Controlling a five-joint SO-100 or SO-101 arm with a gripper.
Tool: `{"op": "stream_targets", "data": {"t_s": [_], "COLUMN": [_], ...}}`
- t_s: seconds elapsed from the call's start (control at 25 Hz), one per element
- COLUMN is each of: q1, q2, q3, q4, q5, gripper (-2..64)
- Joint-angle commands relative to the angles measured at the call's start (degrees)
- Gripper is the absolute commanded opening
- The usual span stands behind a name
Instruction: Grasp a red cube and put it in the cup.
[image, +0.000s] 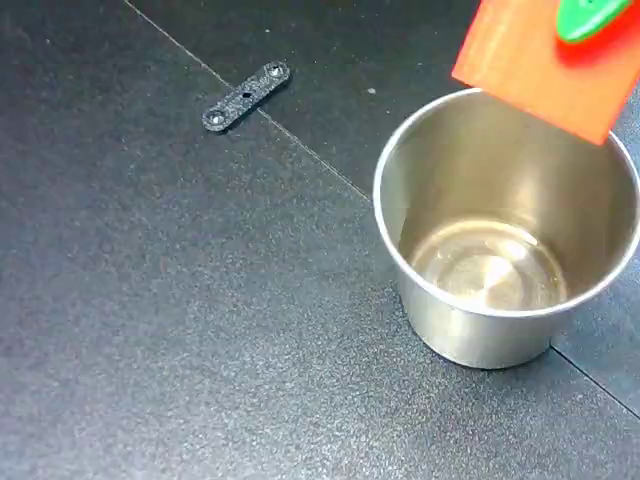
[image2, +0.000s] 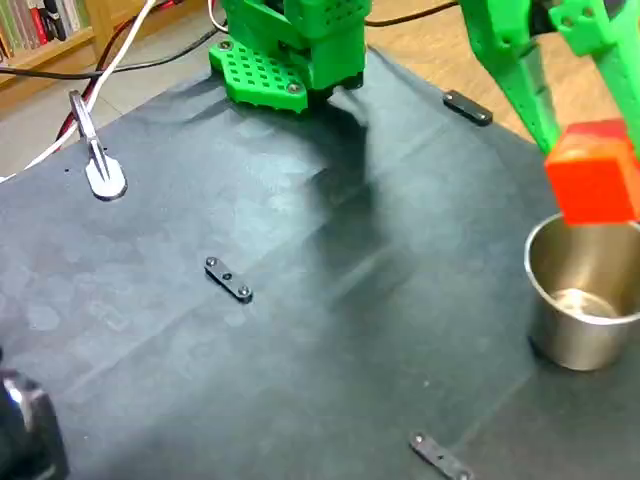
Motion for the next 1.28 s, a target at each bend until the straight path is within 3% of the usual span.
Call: {"op": "stream_targets", "data": {"t_s": [0.0,0.28,0.64,1.24], "q1": [-0.4,-0.2,-0.4,-0.5], "q2": [0.3,-4.6,-9.1,-9.9], "q3": [-0.3,-0.4,-0.4,-0.3], "q4": [-0.8,-0.9,-9.0,-7.9], "q5": [0.3,0.3,0.4,0.6], "gripper": [1.4,1.4,1.4,1.4]}}
